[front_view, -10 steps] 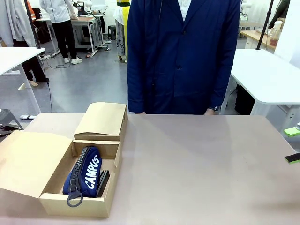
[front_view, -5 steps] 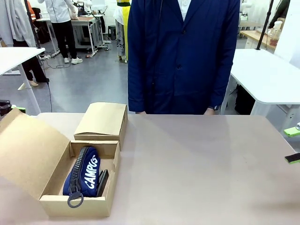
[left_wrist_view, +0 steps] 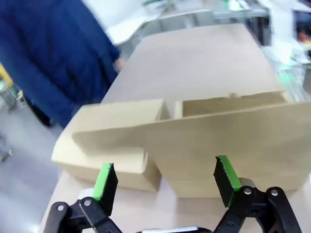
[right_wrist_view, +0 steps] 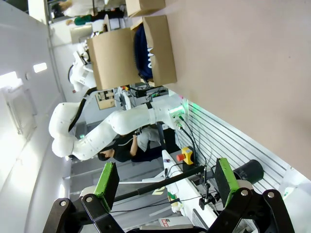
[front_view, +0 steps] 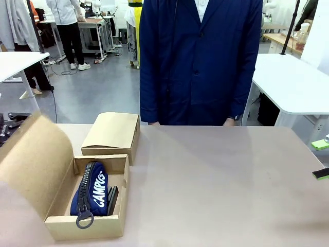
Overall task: Place items inside the box.
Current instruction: Close the lid of the Mailer Box closest to the robot.
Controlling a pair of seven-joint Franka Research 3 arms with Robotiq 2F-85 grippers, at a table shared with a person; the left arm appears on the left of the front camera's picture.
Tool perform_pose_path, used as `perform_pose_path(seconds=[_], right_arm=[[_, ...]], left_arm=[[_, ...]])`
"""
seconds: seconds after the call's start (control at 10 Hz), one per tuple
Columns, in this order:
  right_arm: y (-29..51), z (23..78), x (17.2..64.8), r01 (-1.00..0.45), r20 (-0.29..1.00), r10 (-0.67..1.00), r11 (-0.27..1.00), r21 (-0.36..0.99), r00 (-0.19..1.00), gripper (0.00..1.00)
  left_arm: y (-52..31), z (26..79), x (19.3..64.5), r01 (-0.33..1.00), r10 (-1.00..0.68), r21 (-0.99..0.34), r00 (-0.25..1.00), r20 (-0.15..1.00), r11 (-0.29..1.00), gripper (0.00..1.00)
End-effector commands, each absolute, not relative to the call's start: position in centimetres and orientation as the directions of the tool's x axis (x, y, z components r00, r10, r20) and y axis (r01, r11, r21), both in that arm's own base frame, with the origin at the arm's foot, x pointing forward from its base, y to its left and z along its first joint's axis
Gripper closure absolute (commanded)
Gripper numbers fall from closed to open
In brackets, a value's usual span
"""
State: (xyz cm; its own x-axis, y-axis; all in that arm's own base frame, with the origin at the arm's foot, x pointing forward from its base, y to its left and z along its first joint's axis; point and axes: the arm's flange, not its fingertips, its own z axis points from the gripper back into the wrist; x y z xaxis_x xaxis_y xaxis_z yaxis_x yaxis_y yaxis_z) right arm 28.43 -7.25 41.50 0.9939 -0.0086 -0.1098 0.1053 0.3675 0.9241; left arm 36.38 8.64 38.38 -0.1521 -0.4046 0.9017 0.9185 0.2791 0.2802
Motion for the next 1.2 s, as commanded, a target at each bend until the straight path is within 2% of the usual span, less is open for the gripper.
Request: perform_pose_path(seconds=[0.0, 0.1, 0.2, 0.8, 0.9, 1.1], right_arm=[[-7.1, 41.9, 28.5, 0.118, -0.12, -0.018, 0.346, 0.931, 0.993, 0.0], [-7.1, 41.9, 28.5, 0.118, -0.12, -0.018, 0.346, 0.931, 0.993, 0.0], [-7.1, 41.9, 28.5, 0.118, -0.12, -0.018, 0.346, 0.931, 0.993, 0.0], [-7.1, 41.9, 28.5, 0.118, -0.12, -0.018, 0.346, 0.931, 0.993, 0.0], [-7.1, 41.9, 28.5, 0.118, -0.12, -0.018, 0.346, 0.931, 0.993, 0.0], [-7.1, 41.9, 28.5, 0.118, -0.12, -0.018, 0.346, 0.931, 0.993, 0.0]], left_arm=[[5.7, 38.6, 36.5, 0.866, -0.375, 0.264, -0.098, 0.922, 0.424, 0.0], [5.0, 39.1, 36.6, 0.87, -0.327, 0.265, -0.128, 0.936, 0.416, 0.0], [3.6, 39.5, 36.6, 0.901, -0.301, 0.262, -0.157, 0.941, 0.347, 0.0], [-3.6, 38.1, 35.5, 0.968, -0.302, 0.227, -0.186, 0.935, 0.105, 0.0], [-4.9, 37.3, 35.3, 0.968, -0.314, 0.232, -0.19, 0.93, 0.1, 0.0], [-7.7, 35.9, 34.7, 0.979, -0.352, 0.197, -0.201, 0.914, -0.046, 0.0]])
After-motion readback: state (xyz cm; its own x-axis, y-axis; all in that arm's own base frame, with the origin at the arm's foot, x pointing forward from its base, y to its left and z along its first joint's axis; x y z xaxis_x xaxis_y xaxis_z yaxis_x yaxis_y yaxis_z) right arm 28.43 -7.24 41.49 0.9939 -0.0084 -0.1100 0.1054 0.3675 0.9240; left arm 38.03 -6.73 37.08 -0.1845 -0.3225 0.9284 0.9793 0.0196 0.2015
